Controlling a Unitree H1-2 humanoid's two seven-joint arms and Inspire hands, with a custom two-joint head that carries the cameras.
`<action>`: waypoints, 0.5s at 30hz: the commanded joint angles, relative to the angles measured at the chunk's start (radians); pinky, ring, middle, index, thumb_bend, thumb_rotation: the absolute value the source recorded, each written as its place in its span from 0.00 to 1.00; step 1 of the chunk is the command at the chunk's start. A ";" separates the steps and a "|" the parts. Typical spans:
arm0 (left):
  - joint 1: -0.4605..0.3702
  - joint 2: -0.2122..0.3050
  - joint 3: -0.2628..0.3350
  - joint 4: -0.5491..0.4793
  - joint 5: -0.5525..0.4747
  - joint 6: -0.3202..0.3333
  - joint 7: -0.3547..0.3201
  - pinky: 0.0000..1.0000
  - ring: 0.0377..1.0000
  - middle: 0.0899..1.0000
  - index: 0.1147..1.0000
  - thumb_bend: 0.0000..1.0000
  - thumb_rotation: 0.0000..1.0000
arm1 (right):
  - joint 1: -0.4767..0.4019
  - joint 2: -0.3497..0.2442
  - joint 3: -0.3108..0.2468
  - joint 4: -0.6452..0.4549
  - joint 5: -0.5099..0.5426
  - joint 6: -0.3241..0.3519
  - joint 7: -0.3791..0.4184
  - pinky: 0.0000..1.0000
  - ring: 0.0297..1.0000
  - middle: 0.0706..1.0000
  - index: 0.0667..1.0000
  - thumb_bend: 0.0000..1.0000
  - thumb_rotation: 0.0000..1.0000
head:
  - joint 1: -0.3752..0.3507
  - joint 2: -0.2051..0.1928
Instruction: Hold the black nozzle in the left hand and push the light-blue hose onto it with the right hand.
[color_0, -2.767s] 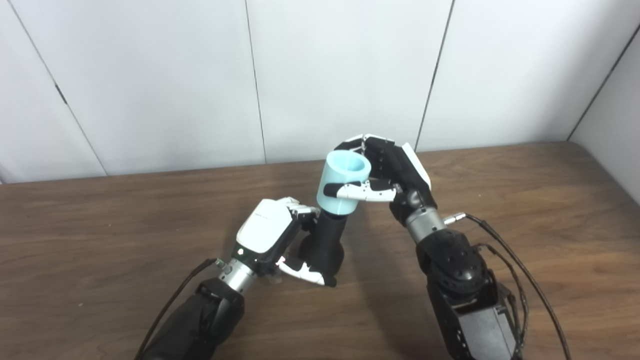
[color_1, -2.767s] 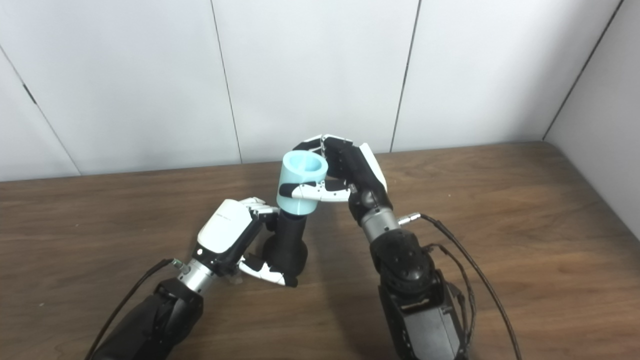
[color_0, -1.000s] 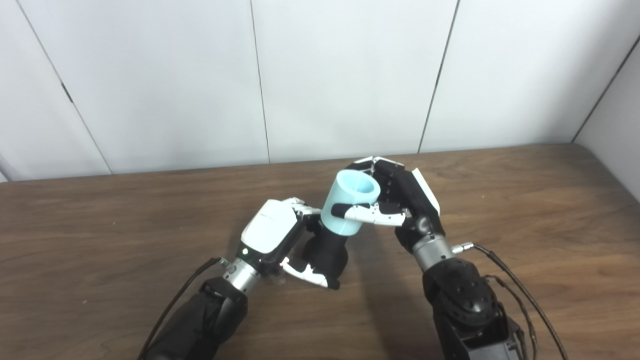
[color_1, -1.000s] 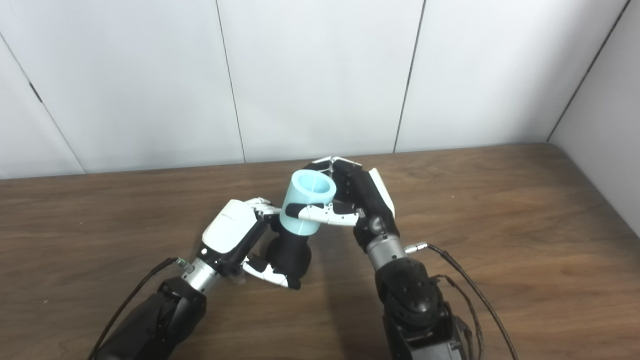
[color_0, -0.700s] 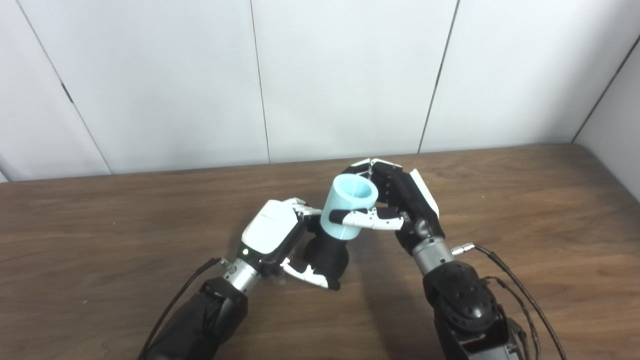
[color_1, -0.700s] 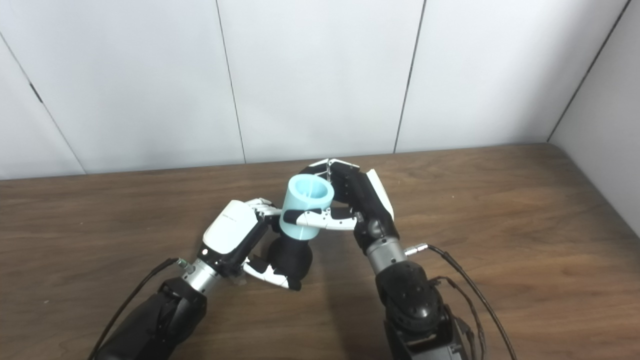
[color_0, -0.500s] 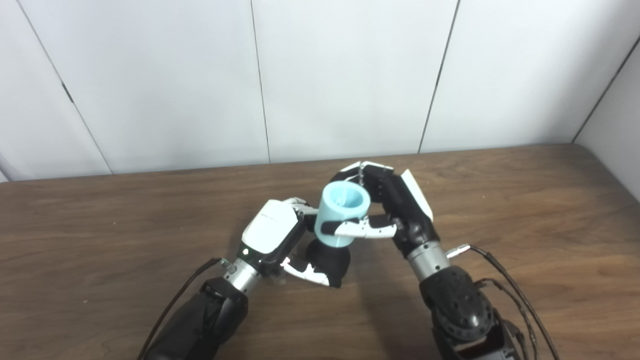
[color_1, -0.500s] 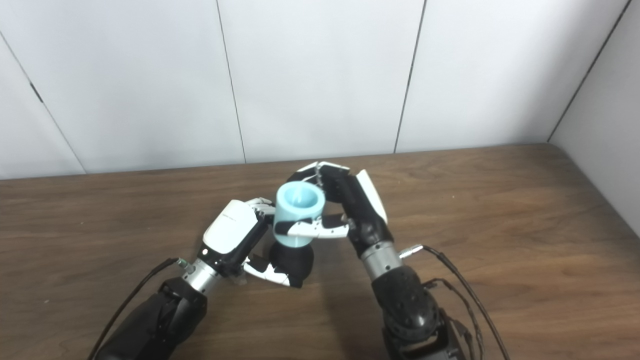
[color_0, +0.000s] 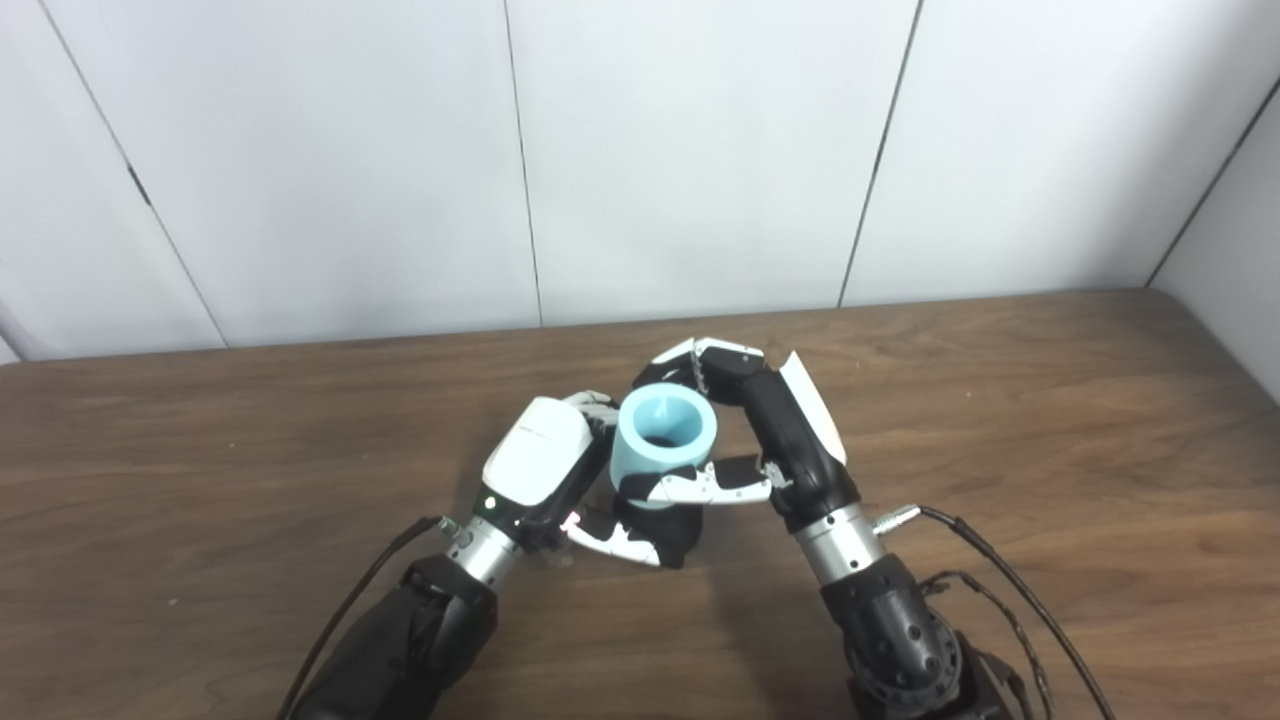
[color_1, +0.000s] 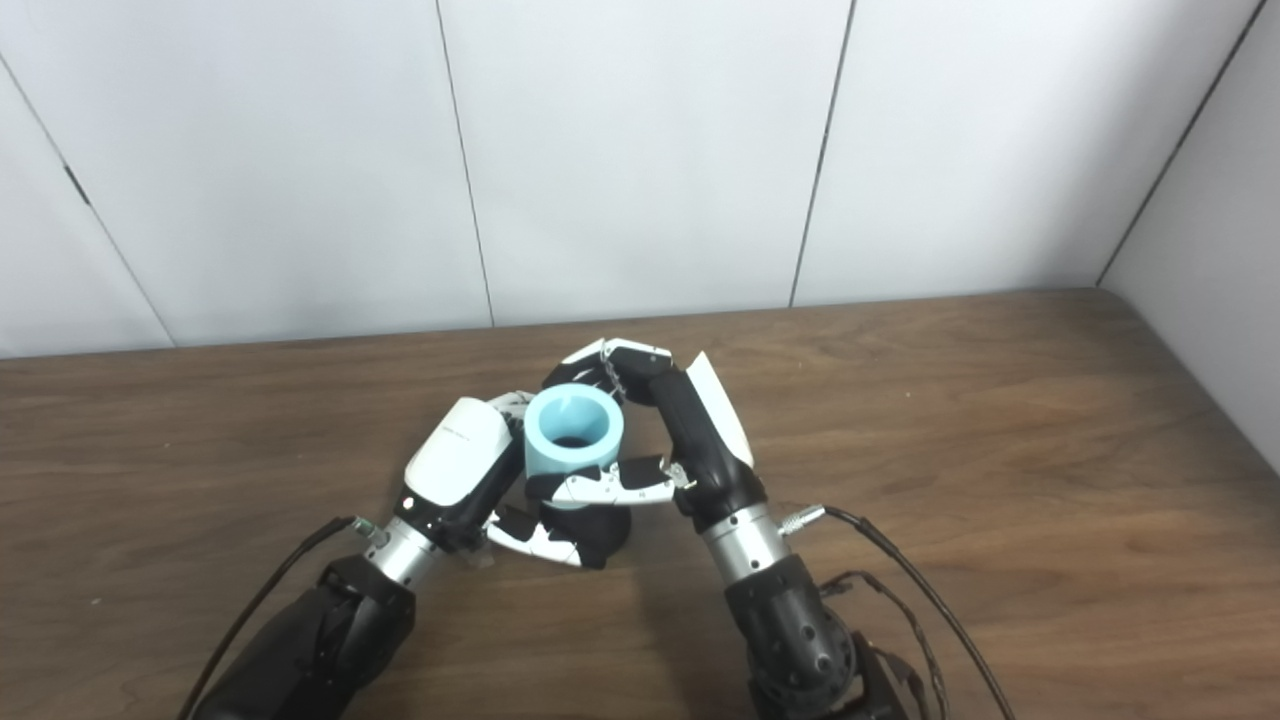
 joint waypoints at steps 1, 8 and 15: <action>0.273 -0.048 -0.044 0.156 -0.044 0.018 0.026 0.72 0.48 0.39 0.42 0.50 0.00 | 0.019 -0.006 0.042 0.033 -0.031 -0.059 0.039 0.29 0.39 0.44 0.49 0.52 0.00 | -0.001 0.002; 0.275 -0.043 -0.044 0.148 -0.051 0.025 0.005 0.72 0.49 0.40 0.42 0.50 0.00 | 0.008 -0.027 0.032 0.068 -0.082 -0.112 0.018 0.33 0.41 0.44 0.47 0.52 0.00 | -0.005 0.004; 0.277 -0.040 -0.044 0.145 -0.057 0.031 -0.017 0.72 0.49 0.39 0.42 0.50 0.00 | 0.003 -0.025 0.018 0.058 -0.081 -0.030 0.034 0.32 0.41 0.44 0.47 0.52 0.00 | -0.006 0.001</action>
